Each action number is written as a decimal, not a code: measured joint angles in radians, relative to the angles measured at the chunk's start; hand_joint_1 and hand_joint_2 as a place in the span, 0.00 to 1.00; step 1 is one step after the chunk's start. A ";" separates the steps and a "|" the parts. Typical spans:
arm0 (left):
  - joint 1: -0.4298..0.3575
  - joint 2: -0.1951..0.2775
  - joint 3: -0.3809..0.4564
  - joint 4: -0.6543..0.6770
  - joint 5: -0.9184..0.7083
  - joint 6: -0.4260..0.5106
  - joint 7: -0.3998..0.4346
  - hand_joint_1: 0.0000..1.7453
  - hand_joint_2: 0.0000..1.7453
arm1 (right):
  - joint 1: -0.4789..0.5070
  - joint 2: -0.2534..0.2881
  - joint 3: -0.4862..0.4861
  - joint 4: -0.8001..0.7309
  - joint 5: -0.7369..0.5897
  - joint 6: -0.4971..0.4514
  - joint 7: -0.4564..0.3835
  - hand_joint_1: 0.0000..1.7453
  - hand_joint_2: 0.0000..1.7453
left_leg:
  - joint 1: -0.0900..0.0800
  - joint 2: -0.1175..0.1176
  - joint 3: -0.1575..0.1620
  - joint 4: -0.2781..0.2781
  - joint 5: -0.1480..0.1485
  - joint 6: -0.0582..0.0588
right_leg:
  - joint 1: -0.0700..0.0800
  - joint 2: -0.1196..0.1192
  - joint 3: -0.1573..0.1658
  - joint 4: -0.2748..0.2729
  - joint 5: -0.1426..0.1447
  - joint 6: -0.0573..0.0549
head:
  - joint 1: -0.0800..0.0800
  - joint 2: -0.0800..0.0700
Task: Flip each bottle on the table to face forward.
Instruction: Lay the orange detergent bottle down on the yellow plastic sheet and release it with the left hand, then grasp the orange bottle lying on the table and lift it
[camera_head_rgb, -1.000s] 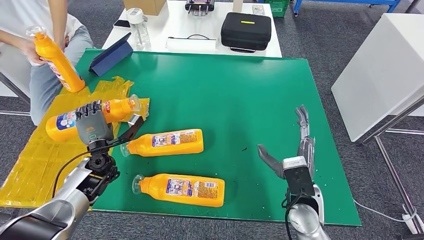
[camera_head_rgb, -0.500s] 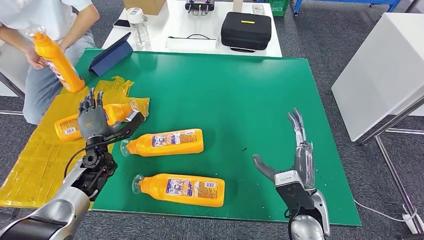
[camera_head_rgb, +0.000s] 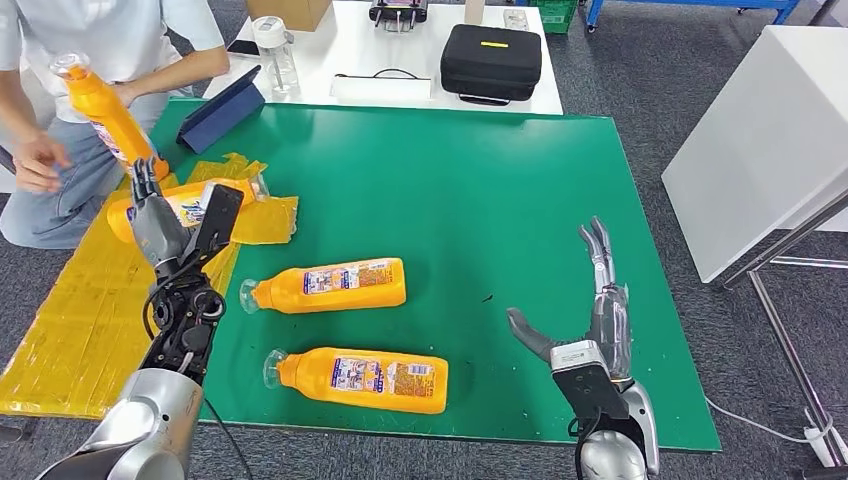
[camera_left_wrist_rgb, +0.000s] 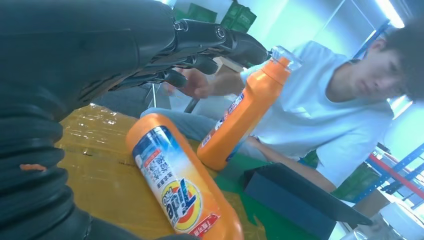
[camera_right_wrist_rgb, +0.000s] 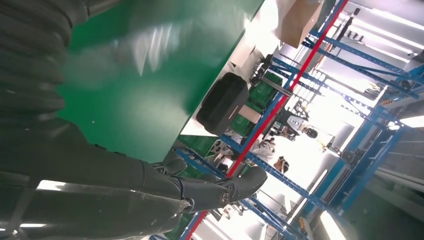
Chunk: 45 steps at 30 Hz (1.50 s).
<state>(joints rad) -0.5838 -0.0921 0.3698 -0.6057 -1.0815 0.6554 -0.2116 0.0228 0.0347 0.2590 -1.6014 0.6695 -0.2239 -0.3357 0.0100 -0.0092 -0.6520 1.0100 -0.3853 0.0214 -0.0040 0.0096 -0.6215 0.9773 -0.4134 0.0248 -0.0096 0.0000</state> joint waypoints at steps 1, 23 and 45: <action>0.000 -0.002 0.004 -0.001 0.000 0.000 0.000 0.00 1.00 | 0.000 0.000 0.000 0.000 0.000 0.000 0.000 0.00 1.00 | 0.000 0.000 0.000 0.000 0.000 0.000 | 0.000 0.000 0.000 0.000 0.000 0.000 | 0.000 0.000; 0.101 -0.138 -0.085 -0.189 0.970 -0.570 -0.357 0.00 1.00 | -0.020 -0.002 0.021 0.062 -0.045 -0.069 0.006 0.00 1.00 | -0.001 -0.001 -0.001 0.000 -0.001 0.000 | -0.002 -0.001 0.001 0.000 0.000 0.000 | 0.000 0.000; 0.258 -0.187 -0.589 -0.453 1.187 -0.920 -0.367 0.00 1.00 | -0.443 0.110 0.169 0.545 -0.135 0.277 0.119 0.00 1.00 | -0.001 -0.001 -0.001 0.000 0.002 0.000 | 0.000 0.000 -0.001 0.001 0.002 -0.002 | 0.000 0.000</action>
<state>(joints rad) -0.3260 -0.2796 -0.2190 -1.0585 0.1051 -0.2651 -0.5781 -0.4198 0.1447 0.4281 -1.0560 0.5343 0.0533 -0.2168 0.0094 -0.0097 -0.6530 1.0100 -0.3837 0.0212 -0.0040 0.0092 -0.6220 0.9784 -0.4116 0.0227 -0.0098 -0.0001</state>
